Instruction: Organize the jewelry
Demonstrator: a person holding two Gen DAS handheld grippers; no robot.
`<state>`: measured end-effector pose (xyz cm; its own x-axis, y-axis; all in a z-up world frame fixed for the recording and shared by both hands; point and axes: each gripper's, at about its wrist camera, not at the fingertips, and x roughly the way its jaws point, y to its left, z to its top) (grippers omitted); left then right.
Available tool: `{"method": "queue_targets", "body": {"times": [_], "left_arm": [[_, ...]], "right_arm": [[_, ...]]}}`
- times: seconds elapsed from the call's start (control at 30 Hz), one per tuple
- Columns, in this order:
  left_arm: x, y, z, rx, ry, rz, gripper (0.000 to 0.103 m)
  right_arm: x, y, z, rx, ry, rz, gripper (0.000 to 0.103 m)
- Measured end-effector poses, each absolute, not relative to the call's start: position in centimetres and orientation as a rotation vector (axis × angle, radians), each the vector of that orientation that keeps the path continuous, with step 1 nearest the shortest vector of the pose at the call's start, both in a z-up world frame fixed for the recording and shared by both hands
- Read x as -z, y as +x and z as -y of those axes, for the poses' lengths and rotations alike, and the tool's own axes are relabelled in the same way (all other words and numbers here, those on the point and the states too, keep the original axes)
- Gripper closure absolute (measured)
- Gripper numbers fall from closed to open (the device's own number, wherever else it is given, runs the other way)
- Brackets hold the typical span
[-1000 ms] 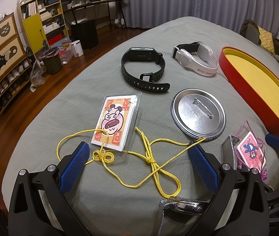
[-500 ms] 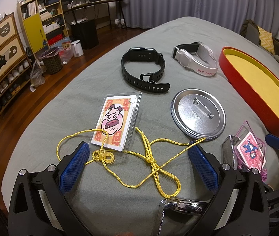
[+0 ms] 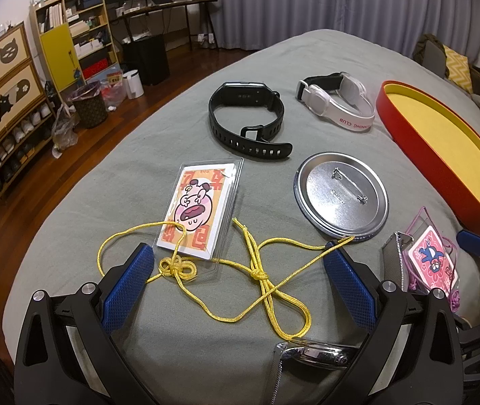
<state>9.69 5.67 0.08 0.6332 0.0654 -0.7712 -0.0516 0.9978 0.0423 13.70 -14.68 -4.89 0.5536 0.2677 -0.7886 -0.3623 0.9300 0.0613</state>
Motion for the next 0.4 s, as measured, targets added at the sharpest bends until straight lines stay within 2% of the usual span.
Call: {"method": "queue_targets", "body": {"times": [0.4], "left_arm": [[-0.26,9.77,-5.86,-0.063,0.012,-0.882,0.005]], "right_arm": [[4.88,13.73,14.7,-0.373,-0.113,-0.911,0.008]]}}
